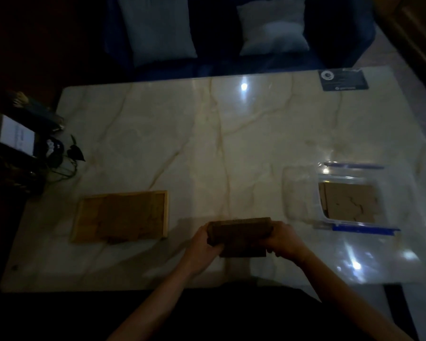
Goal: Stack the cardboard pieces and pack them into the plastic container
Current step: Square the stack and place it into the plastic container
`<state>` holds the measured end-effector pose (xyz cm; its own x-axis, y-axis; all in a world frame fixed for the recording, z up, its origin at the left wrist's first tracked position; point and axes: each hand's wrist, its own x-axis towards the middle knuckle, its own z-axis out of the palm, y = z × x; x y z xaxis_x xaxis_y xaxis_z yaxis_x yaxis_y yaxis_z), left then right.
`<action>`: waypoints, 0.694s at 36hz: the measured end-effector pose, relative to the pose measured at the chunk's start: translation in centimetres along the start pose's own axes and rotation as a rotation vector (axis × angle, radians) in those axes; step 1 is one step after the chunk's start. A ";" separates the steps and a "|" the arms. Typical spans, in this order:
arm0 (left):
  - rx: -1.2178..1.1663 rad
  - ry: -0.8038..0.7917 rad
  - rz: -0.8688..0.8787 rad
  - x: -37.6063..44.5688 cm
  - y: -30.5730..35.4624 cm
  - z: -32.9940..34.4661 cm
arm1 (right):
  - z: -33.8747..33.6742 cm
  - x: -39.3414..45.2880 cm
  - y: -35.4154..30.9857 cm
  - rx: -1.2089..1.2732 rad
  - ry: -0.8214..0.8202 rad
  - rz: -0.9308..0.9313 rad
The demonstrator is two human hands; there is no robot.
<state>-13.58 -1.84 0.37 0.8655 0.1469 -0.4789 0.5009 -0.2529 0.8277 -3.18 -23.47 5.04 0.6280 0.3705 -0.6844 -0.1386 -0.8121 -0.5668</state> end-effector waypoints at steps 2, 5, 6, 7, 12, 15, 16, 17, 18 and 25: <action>-0.120 -0.068 -0.032 -0.9 -0.2 -0.4 | 0.1 -0.6 -0.4 0.078 -0.066 0.061; -0.206 -0.095 -0.061 -2.2 -0.3 -1.0 | 0.5 -1.7 -0.9 0.156 -0.131 0.107; -0.209 -0.094 -0.072 -2.6 -0.2 -1.2 | 0.7 -2.0 -1.0 0.173 -0.145 0.114; -0.206 -0.097 -0.083 -2.9 -0.2 -1.4 | 0.9 -2.4 -1.1 0.194 -0.154 0.118; -0.214 -0.132 -0.083 -3.9 -0.3 -2.3 | 2.1 -4.0 -0.9 0.332 -0.121 0.105; -0.225 -0.125 -0.095 -4.2 -0.1 -2.6 | 2.6 -5.0 -0.6 0.419 -0.081 0.099; -0.227 -0.116 -0.103 -4.2 0.0 -2.6 | 2.7 -5.3 -0.5 0.451 -0.048 0.095; -0.229 -0.108 -0.110 -4.3 0.2 -2.6 | 2.9 -5.5 -0.4 0.482 -0.016 0.087; -0.233 -0.101 -0.116 -4.3 0.4 -2.5 | 3.0 -5.7 -0.2 0.513 0.009 0.076; -0.219 -0.080 -0.124 -3.9 2.4 -1.0 | 2.6 -6.5 1.0 0.723 0.065 0.042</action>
<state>-15.79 -2.02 4.54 0.7995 0.0851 -0.5947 0.5983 -0.0233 0.8010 -9.39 -25.54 7.71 0.6520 0.3001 -0.6963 -0.6209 -0.3158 -0.7175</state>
